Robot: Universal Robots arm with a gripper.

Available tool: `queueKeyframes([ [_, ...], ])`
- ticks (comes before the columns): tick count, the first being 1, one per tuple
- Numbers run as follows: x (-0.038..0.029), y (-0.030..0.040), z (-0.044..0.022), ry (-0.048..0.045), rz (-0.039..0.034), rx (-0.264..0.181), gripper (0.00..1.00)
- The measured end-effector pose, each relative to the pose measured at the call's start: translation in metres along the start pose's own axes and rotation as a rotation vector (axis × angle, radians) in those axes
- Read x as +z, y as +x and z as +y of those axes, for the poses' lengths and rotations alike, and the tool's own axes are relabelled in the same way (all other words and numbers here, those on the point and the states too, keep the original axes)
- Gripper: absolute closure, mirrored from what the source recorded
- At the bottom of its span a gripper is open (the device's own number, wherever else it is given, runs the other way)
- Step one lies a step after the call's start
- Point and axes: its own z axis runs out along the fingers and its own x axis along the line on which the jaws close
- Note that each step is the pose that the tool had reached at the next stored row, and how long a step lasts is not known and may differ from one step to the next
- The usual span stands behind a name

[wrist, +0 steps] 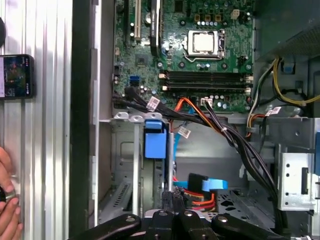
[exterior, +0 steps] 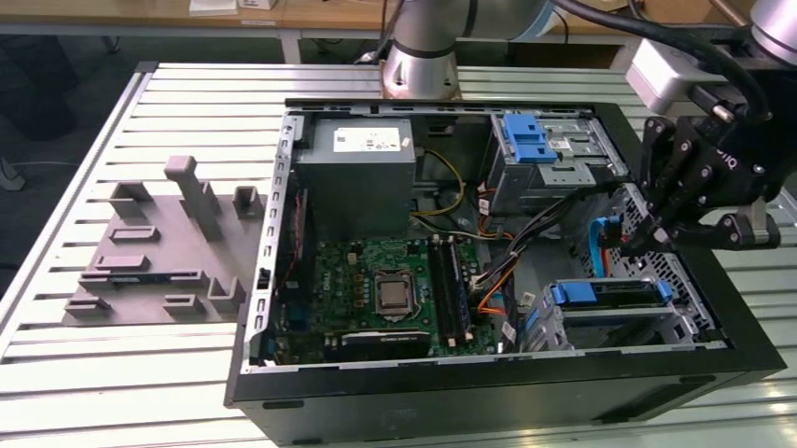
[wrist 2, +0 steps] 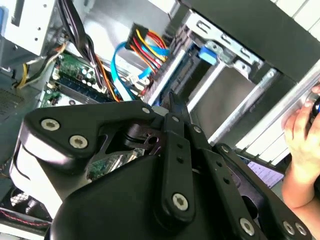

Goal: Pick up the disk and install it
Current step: 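Insert the first disk wire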

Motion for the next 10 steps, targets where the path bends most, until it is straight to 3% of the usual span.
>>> queueKeyframes([
  [6, 0.0056, -0.0101, -0.0025, 0.0000, 0.0006, 0.000, 0.89],
  [7, 0.0070, -0.0104, -0.0025, 0.0000, 0.0005, 0.000, 0.83],
  [9, 0.0098, -0.0110, -0.0028, 0.0000, 0.0006, 0.000, 0.83],
  [10, 0.0109, -0.0112, -0.0031, 0.0000, 0.0006, 0.001, 0.76],
])
